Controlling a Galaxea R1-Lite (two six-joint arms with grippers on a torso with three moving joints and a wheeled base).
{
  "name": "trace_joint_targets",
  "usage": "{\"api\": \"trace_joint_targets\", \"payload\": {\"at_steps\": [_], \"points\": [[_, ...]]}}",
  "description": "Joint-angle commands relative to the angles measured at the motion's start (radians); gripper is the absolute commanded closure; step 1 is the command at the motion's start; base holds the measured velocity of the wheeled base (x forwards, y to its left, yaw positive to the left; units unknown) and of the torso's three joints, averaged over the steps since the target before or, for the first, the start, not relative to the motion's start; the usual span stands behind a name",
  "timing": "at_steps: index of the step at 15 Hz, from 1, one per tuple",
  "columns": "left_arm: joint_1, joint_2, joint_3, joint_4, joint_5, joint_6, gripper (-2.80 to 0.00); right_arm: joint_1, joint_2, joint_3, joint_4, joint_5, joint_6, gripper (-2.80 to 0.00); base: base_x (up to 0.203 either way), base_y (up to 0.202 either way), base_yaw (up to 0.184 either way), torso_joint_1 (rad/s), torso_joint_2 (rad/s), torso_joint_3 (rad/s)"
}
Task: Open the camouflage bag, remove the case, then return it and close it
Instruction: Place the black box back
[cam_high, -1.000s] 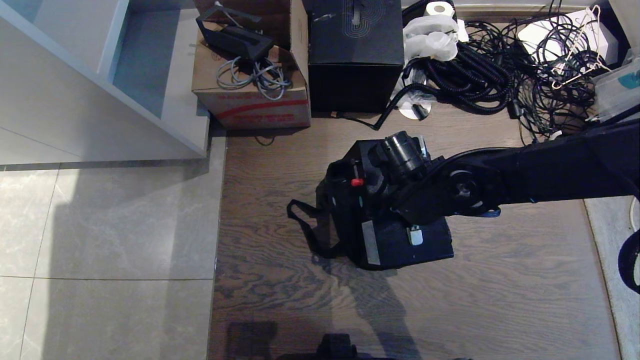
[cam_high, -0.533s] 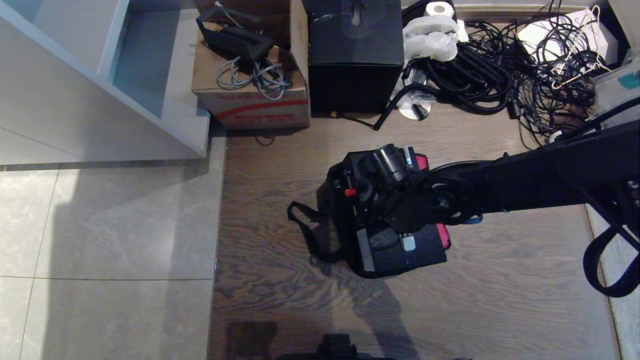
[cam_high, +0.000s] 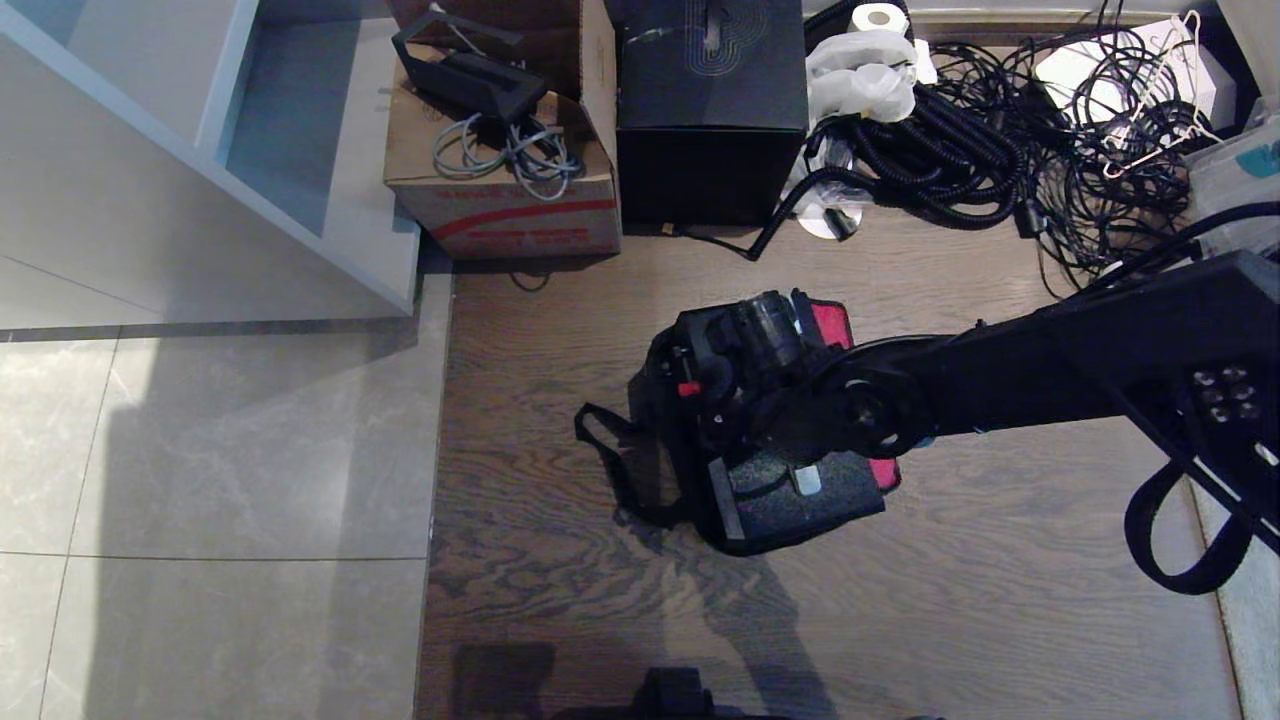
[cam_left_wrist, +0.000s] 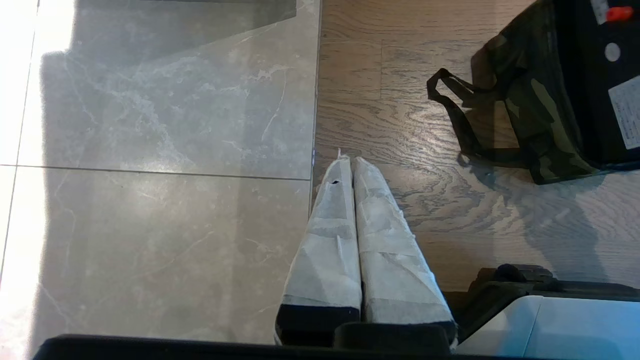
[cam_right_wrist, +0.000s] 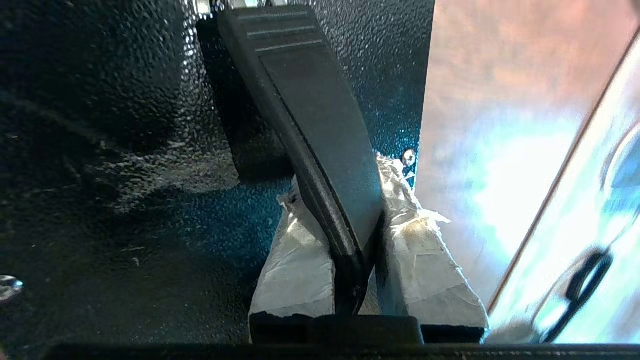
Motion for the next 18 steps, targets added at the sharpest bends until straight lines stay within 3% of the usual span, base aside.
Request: {"api": "trace_joint_targets", "payload": {"at_steps": [1, 5, 12, 13, 18], "points": [[0.0, 0.0, 0.0, 0.0, 0.0, 0.0, 0.0, 0.0, 0.017, 0.002, -0.089, -0.001, -0.08, 0.0, 0.0, 0.0, 0.0, 0.0, 0.0, 0.0], [0.0, 0.0, 0.0, 0.0, 0.0, -0.001, 0.0, -0.001, 0.038, 0.023, -0.214, 0.004, -0.19, 0.0, 0.0, 0.0, 0.0, 0.0, 0.0, 0.0], [0.0, 0.0, 0.0, 0.0, 0.0, 0.0, 0.0, 0.0, 0.124, 0.019, -0.266, 0.015, -0.207, 0.0, 0.0, 0.0, 0.0, 0.0, 0.0, 0.0], [0.0, 0.0, 0.0, 0.0, 0.0, -0.001, 0.0, 0.0, 0.126, 0.021, -0.268, 0.019, -0.207, -2.8, 0.0, 0.0, 0.0, 0.0, 0.0, 0.0], [0.0, 0.0, 0.0, 0.0, 0.0, -0.001, 0.0, 0.003, 0.106, 0.053, -0.269, 0.028, -0.207, -2.8, 0.0, 0.0, 0.0, 0.0, 0.0, 0.0]]}}
